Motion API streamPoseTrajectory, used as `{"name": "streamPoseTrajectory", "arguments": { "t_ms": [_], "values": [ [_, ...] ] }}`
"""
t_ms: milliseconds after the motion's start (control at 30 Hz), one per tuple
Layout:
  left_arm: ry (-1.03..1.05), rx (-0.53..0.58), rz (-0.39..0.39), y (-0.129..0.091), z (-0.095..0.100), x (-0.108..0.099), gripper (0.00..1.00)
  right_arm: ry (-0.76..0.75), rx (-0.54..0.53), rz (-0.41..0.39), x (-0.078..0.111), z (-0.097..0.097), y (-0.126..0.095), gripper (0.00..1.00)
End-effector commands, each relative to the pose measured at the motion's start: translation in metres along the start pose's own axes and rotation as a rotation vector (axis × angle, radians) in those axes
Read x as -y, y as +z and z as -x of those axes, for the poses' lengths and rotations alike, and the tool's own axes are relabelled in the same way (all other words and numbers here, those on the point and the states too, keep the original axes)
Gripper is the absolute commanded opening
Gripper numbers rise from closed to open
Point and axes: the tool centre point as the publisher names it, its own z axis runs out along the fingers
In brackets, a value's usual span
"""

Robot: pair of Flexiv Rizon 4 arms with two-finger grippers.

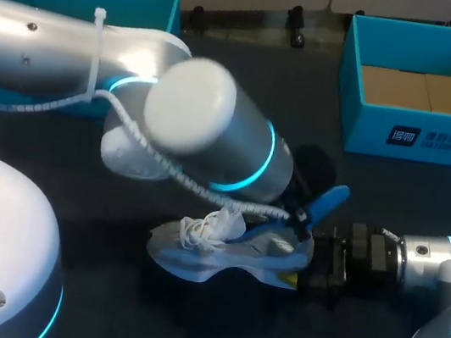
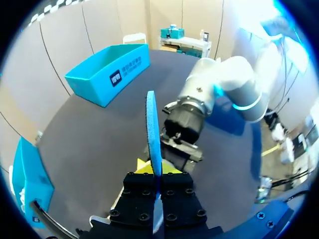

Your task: Take the shoe out of the shoebox, open the shoe tongue, remove and reinsert the insole, then place the shoe into the shoebox

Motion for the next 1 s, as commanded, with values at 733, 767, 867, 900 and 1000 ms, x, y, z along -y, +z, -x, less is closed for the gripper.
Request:
{"name": "streamPoseTrajectory", "arguments": {
  "t_ms": [733,767,867,900,1000],
  "values": [
    [-0.070,-0.539,0.093,-0.099,-0.039,0.039,0.00,0.000,0.000,-0.005,-0.002,-0.001,0.000,0.00],
    [-0.072,-0.554,0.088,-0.104,-0.040,0.040,0.00,0.000,0.000,-0.005,-0.002,-0.001,0.000,0.00],
    [-0.072,-0.601,0.066,-0.119,-0.044,0.041,0.00,0.000,0.000,-0.005,-0.002,-0.001,0.000,0.00],
    [-0.072,-0.620,0.062,-0.124,-0.045,0.041,0.00,0.000,0.000,-0.005,-0.002,-0.001,0.000,0.00],
    [-0.080,-0.647,0.034,-0.140,-0.047,0.041,0.00,0.000,0.000,-0.005,-0.002,-0.001,0.000,0.00]
  ]
}}
